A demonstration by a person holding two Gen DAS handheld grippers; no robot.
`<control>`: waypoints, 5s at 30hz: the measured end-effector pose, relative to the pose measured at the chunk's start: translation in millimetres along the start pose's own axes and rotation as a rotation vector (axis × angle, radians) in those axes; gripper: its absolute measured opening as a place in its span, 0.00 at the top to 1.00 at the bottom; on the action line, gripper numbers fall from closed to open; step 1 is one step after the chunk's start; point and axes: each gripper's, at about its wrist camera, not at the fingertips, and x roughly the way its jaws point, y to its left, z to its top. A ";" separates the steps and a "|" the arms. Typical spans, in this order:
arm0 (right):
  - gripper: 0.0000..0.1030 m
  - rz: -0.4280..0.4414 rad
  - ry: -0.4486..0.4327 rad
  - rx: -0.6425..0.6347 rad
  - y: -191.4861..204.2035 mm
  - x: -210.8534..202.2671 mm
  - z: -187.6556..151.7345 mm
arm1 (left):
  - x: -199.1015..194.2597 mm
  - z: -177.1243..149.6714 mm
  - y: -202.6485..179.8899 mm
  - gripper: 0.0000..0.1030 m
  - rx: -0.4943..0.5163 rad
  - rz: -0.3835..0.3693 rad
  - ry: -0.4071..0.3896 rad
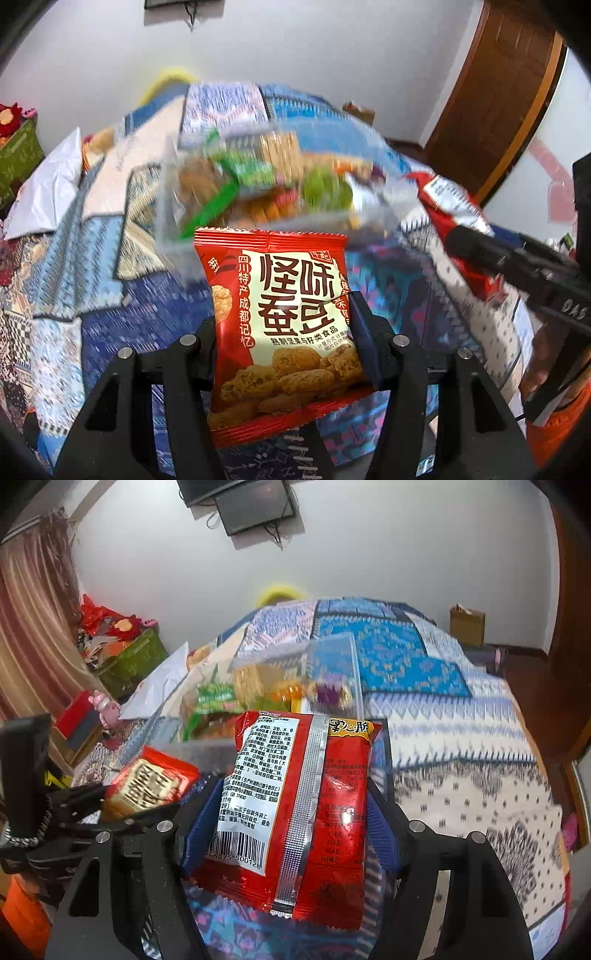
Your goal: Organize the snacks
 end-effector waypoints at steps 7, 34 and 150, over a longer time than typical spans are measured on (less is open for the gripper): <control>0.32 0.014 -0.064 -0.015 9.7 1.9 30.7 | -20.8 39.7 9.9 0.45 -0.026 0.013 -0.095; 0.32 0.007 0.019 -0.019 -3.3 109.1 85.3 | 85.8 133.8 52.9 0.44 -0.085 0.070 -0.049; 0.00 -0.048 -0.491 -0.146 67.1 -150.5 27.2 | -195.8 15.1 -33.1 0.02 0.063 0.102 -0.639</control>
